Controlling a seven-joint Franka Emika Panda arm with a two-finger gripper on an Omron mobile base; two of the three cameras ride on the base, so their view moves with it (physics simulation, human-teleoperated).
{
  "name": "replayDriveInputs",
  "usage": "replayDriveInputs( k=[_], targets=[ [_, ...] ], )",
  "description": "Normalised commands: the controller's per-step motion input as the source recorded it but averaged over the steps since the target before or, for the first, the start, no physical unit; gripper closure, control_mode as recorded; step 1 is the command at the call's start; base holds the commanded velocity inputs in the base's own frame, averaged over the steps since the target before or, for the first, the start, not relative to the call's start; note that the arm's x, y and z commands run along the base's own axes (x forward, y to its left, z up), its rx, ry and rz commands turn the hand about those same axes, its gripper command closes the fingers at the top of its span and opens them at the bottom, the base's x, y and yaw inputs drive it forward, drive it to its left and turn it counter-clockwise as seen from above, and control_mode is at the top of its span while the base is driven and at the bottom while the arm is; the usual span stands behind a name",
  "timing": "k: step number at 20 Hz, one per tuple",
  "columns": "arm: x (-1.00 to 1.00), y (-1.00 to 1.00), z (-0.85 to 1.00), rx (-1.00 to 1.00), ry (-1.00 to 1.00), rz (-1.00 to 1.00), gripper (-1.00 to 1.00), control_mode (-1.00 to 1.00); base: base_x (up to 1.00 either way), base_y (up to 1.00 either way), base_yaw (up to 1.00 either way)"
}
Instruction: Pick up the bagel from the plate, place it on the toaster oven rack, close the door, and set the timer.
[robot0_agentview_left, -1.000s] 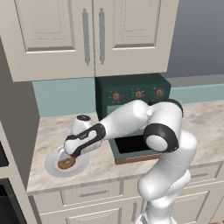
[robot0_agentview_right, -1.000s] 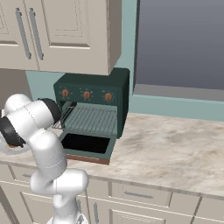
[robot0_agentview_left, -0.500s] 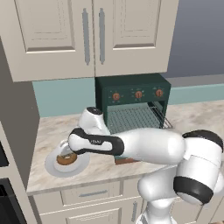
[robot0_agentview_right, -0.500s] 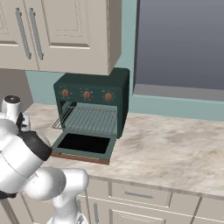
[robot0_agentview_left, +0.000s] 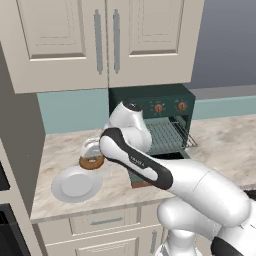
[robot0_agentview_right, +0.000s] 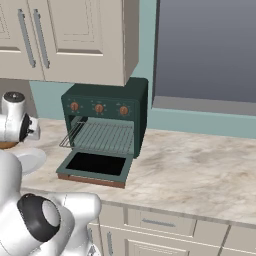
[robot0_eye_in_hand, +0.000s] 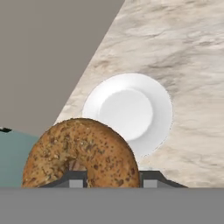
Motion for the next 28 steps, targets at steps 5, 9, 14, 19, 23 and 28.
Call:
replayDriveInputs(
  k=[5,9,14,19,23,28],
  targets=[
    [0.00,-1.00,0.80,-0.05,-0.01,-0.07,1.00,-1.00,0.00,0.00,0.00],
    [0.08,-1.00,0.48,-0.03,-0.01,-0.06,1.00,-1.00,0.00,0.00,0.00],
    [0.06,-1.00,0.06,0.00,0.00,-0.06,1.00,-1.00,0.00,0.00,0.00],
    [0.12,-0.99,-0.05,0.00,-0.06,-0.03,1.00,-1.00,0.00,0.00,0.00],
    [0.32,-0.92,-0.07,0.00,-0.05,-0.03,1.00,-1.00,0.00,0.00,0.00],
    [0.46,-0.67,-0.22,0.00,0.00,-0.05,1.00,-1.00,0.00,0.00,0.00]
  ],
)
